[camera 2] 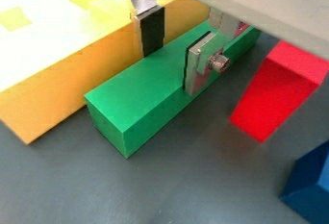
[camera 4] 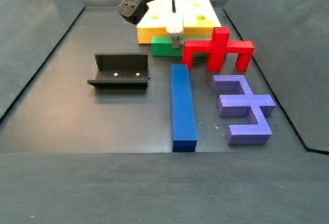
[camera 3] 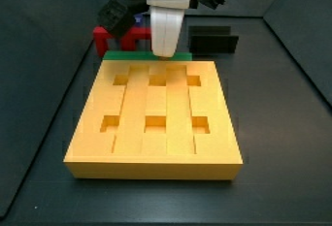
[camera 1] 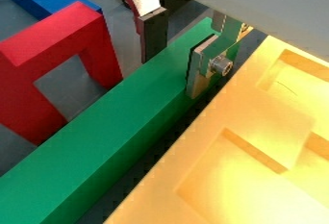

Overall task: Pick up the green object. Move up. Move to above the board. Insert the green object.
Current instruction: Pick up the green object.

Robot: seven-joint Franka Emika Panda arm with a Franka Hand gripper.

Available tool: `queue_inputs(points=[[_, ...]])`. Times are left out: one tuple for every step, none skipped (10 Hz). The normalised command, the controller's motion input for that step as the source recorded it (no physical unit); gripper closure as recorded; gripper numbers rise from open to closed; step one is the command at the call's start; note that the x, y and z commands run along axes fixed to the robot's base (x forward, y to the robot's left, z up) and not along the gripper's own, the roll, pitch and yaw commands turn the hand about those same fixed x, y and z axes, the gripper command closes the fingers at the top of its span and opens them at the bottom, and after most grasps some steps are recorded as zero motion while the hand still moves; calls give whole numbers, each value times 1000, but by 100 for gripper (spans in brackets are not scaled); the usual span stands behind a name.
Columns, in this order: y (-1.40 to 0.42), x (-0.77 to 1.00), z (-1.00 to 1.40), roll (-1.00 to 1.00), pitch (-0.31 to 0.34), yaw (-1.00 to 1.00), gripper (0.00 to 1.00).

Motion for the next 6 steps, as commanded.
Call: queue_inputs(points=[[0,0,0,0,0,0,100],[0,0,0,0,0,0,100],[0,0,0,0,0,0,100],[0,0,0,0,0,0,100],[0,0,0,0,0,0,100],[0,0,0,0,0,0,100]])
